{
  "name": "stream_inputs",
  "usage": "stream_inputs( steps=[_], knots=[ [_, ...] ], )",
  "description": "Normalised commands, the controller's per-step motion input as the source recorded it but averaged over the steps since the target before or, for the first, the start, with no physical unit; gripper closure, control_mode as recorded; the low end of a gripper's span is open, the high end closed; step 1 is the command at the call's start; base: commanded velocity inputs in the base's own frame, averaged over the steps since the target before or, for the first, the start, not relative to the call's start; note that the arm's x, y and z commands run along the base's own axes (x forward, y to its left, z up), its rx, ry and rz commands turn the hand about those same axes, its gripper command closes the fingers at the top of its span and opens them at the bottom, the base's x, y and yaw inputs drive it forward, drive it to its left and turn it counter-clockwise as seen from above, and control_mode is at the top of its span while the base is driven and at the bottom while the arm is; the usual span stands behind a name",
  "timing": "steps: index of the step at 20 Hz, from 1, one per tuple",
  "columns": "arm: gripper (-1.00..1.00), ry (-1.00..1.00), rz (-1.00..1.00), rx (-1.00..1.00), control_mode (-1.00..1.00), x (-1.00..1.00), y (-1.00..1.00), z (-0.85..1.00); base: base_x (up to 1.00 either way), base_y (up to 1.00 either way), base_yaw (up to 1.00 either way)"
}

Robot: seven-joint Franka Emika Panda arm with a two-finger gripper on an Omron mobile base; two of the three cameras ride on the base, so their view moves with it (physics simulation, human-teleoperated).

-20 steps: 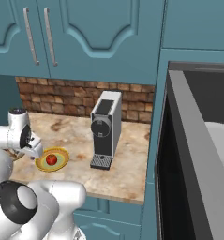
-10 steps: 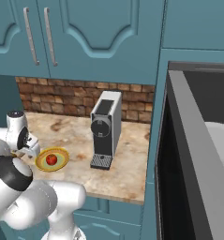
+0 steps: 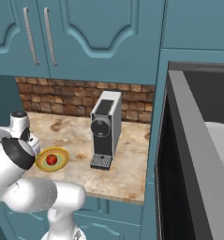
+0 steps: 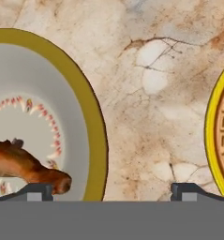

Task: Remove the apple from the bowl and place it on the small plate. Then place the bowl with only the chicken drumstick in the microwave, close the door, and press the start button to microwave the chicken drumstick.

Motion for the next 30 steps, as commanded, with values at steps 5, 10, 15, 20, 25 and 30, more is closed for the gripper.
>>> stream_inputs(
  steps=[5, 10, 15, 20, 25, 30],
  knots=[
    [-1.00, 0.00, 0.00, 0.13, -1.00, 0.15, 0.00, -0.19, 0.00, 0.00, 0.00],
    [-1.00, 0.00, 0.00, 0.09, -1.00, 0.12, 0.14, -0.15, 0.00, 0.00, 0.00],
    [-1.00, 0.00, 0.00, 0.05, -1.00, 0.07, 0.26, -0.17, 0.00, 0.00, 0.00],
    [1.00, 0.00, 0.00, 0.02, -1.00, 0.04, 0.19, -0.19, 0.00, 0.00, 0.00],
    [1.00, 0.00, 0.00, 0.03, -1.00, 0.00, 0.14, -0.04, 0.00, 0.00, 0.00],
    [1.00, 0.00, 0.00, 0.02, -1.00, 0.00, 0.14, 0.00, 0.00, 0.00, 0.00]
  ],
)
